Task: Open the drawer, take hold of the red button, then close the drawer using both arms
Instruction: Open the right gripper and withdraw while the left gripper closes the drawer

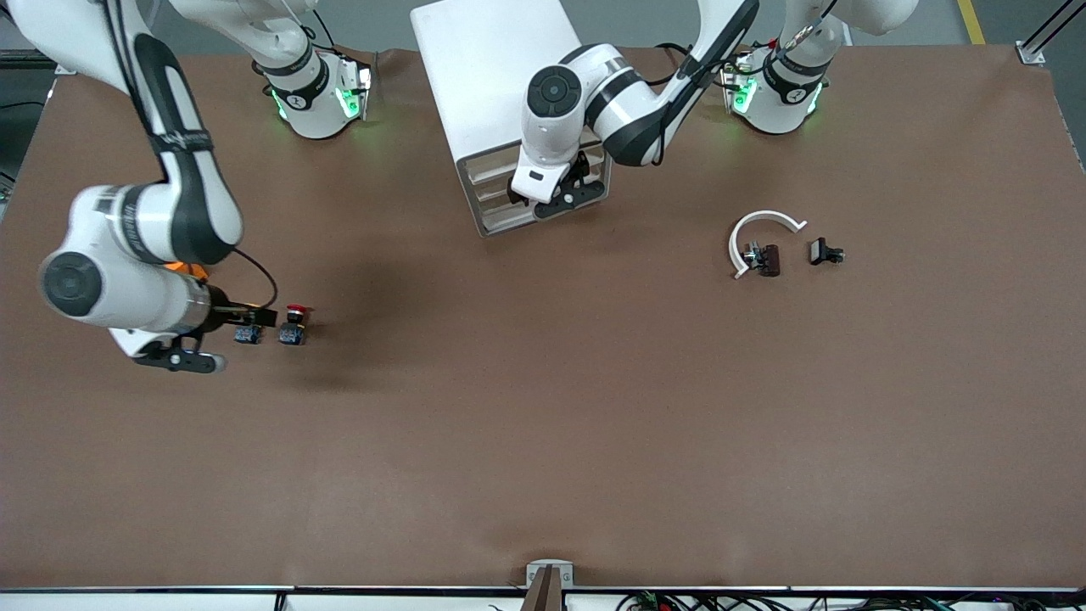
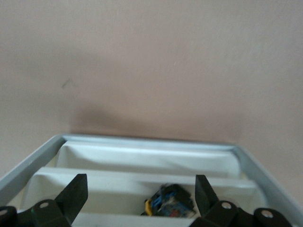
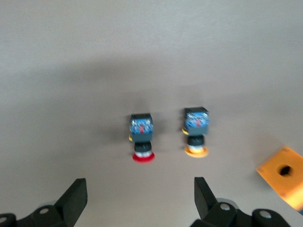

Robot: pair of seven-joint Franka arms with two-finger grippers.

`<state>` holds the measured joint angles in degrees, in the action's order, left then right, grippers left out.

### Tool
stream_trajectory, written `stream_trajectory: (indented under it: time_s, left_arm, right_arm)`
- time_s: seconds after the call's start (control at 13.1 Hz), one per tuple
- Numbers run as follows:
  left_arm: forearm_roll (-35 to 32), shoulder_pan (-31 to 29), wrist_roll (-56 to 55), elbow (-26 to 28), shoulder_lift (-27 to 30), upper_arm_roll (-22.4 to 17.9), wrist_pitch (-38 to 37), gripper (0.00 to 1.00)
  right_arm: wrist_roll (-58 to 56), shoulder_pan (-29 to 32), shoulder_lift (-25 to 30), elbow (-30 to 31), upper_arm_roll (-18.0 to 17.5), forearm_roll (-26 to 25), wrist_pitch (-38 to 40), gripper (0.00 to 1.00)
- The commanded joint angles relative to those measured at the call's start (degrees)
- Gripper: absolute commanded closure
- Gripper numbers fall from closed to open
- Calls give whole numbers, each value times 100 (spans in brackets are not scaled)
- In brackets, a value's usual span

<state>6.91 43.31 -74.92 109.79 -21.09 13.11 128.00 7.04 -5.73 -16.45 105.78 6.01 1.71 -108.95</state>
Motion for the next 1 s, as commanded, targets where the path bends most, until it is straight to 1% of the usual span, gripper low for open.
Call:
stream_trajectory:
  time_s: [0.0,0.08,0.15,0.31,0.38,0.61,0.69,0.84,0.92]
  left_arm:
    - [-120,-514,336,-352,-114,25,-126,0]
    - [-146,-699,433,-422,-114,17,-126,0]
    - [-312,-866,521,-501,-114,16,-126,0]
    - [-742,-1252,618,-642,-106,25,-126,0]
    - [-805,-1402,688,-678,-88,25,-126,0]
    - [-1112,-1982,943,-836,69,8,-152,0]
    - [-1122,-2140,987,-871,140,8,-231,0]
    - [-1122,-2553,1328,-1186,202,8,-511,0]
    - [-1122,-2729,1652,-1327,202,8,-696,0]
  right_arm:
    - [-115,186,246,-714,-83,-56,1039,0]
    - [-115,186,343,-917,-83,-56,1321,0]
    - [-115,186,492,-1067,-83,-56,1524,0]
    - [-115,186,764,-1147,-74,-65,1754,0]
    - [-124,186,835,-1174,-74,-74,1816,0]
    - [-27,352,862,-1463,-74,-65,2018,0]
    - [-45,336,845,-1716,-91,-91,2175,0]
    - [-133,292,792,-2419,-109,-555,2763,0]
    - [-255,265,783,-2535,-127,-792,2844,0]
